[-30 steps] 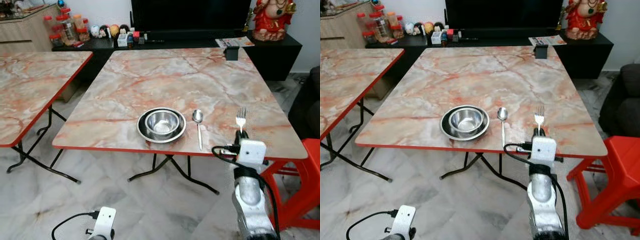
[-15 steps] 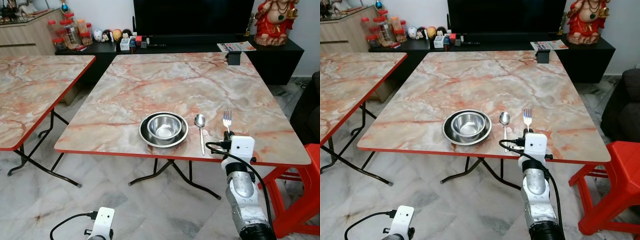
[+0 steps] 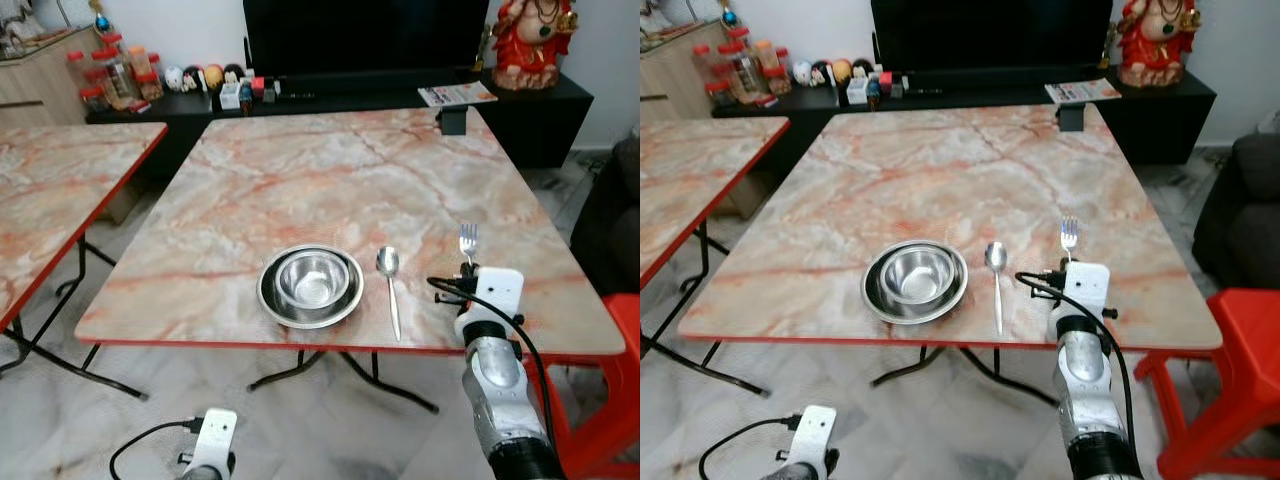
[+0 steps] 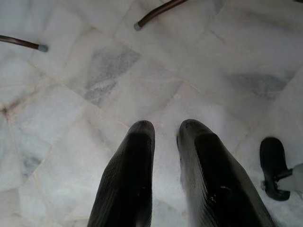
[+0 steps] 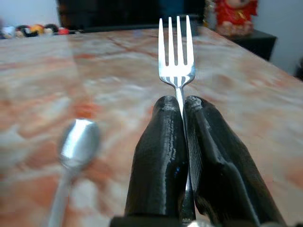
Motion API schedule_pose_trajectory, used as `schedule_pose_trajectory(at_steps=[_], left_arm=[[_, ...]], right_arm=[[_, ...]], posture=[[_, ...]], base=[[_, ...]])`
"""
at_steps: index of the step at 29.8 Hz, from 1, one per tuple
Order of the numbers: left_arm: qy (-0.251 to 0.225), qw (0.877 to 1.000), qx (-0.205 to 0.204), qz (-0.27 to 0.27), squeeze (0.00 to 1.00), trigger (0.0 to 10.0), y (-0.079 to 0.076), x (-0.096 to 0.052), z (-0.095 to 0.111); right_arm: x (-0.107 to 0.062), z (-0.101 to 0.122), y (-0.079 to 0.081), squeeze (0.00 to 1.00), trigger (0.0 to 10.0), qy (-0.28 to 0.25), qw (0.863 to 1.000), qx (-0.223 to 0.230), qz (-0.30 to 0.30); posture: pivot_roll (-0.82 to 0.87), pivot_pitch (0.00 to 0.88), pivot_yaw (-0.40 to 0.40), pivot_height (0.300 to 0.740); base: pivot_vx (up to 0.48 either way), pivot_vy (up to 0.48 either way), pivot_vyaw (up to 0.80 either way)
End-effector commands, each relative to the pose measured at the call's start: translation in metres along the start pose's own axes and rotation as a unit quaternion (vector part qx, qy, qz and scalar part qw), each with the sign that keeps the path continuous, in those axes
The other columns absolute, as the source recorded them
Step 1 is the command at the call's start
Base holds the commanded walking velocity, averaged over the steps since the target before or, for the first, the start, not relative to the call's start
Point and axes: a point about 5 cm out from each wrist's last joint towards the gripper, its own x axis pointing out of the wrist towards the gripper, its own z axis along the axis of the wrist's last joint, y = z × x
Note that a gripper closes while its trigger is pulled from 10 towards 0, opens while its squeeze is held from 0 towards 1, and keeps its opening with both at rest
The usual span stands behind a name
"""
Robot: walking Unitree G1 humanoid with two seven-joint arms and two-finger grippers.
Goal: Setting the table
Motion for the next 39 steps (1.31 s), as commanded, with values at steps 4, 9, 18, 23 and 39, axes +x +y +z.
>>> schedule_pose_trajectory(at_steps=[4,9,18,23,39], left_arm=[[0.011,1.000,0.002,0.013,0.00,10.0,0.011,-0.001,-0.005],[0.009,1.000,0.001,0.013,0.00,10.0,0.012,-0.001,-0.005],[0.008,1.000,0.000,0.012,0.00,10.0,0.014,-0.002,-0.005],[0.011,1.000,0.002,0.011,0.00,10.0,0.015,-0.002,-0.007],[0.014,1.000,0.003,0.006,0.00,10.0,0.015,-0.002,-0.008]], right_arm=[[0.001,0.003,0.014,0.00,10.0,-0.005,1.000,0.004,0.022],[-0.003,-0.001,0.016,0.00,10.0,0.000,1.000,0.002,0.027],[-0.026,-0.011,0.020,0.00,10.0,0.028,0.999,-0.017,0.043],[-0.034,-0.006,0.019,0.00,10.0,0.040,0.998,-0.025,0.045],[-0.024,0.004,-0.003,0.00,10.0,0.116,0.992,-0.045,0.003]], posture=[[-0.13,0.000,0.044,0.740],[-0.13,0.000,0.046,0.740],[-0.13,0.000,0.049,0.740],[-0.14,0.000,0.056,0.740],[-0.14,0.000,0.063,0.740]], base=[[0.361,0.000,0.00],[0.203,0.000,0.00],[0.000,0.000,0.00],[0.000,0.000,0.00],[0.000,0.000,0.00]])
